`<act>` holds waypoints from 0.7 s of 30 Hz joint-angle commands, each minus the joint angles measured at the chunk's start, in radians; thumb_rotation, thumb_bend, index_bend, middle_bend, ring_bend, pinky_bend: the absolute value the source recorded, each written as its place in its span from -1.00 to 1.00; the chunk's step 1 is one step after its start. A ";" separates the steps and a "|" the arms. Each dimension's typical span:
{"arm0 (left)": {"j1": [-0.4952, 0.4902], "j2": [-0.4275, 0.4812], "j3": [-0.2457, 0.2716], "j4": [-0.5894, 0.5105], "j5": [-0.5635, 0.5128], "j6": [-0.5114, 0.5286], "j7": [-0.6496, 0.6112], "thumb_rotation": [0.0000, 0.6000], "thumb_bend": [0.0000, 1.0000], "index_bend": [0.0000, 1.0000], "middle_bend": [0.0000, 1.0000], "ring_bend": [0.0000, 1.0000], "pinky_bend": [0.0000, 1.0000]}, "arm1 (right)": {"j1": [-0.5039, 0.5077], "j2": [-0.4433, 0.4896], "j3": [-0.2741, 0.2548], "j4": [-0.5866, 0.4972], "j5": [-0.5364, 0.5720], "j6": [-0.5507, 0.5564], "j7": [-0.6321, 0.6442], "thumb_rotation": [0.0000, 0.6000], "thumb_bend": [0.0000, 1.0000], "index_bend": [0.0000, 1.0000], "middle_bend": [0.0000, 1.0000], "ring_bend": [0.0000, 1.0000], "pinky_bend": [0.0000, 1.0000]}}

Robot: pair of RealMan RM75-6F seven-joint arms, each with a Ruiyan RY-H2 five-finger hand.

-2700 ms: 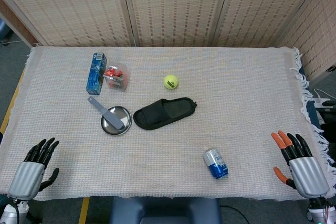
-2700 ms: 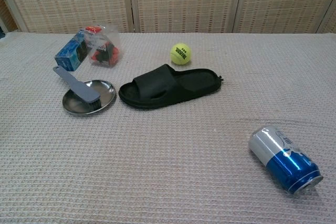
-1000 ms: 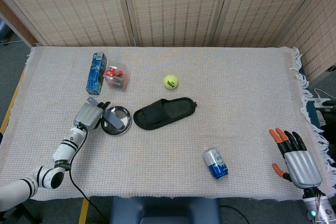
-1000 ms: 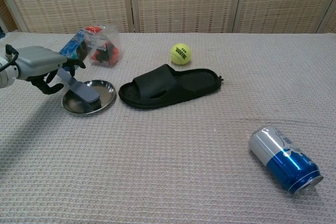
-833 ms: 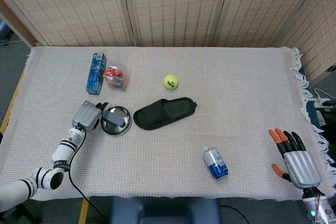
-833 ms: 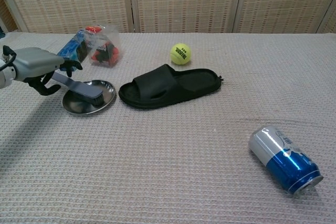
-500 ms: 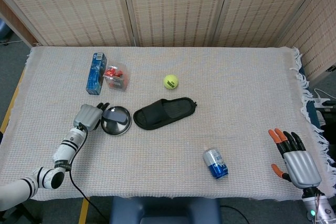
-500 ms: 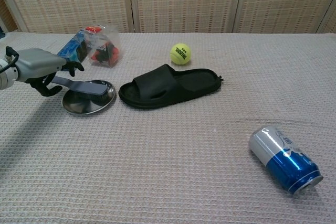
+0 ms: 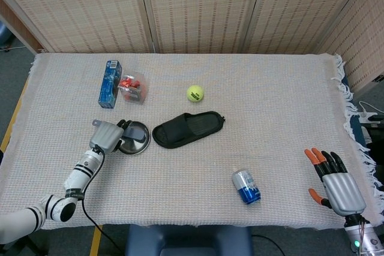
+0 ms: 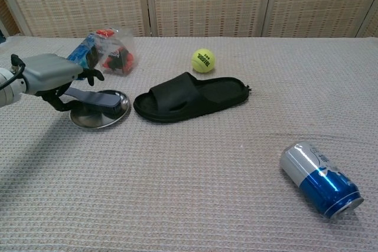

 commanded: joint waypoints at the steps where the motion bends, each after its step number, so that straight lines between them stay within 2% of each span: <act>1: -0.011 -0.029 0.015 0.028 0.004 0.001 0.050 1.00 -0.14 -0.72 -0.63 0.21 0.76 | 0.001 0.003 -0.002 -0.002 -0.002 -0.003 0.005 1.00 -0.64 -1.00 -1.00 -1.00 -1.00; 10: -0.024 -0.071 0.013 0.067 -0.025 0.013 0.157 1.00 -0.16 -0.70 -0.65 0.22 0.77 | 0.003 0.023 -0.012 -0.013 -0.005 -0.016 0.024 1.00 -0.64 -1.00 -1.00 -1.00 -1.00; 21: -0.029 -0.109 0.023 0.130 0.003 0.020 0.150 1.00 -0.16 -0.47 -0.42 0.24 0.78 | 0.005 0.030 -0.013 -0.023 0.005 -0.028 0.013 1.00 -0.64 -1.00 -1.00 -1.00 -1.00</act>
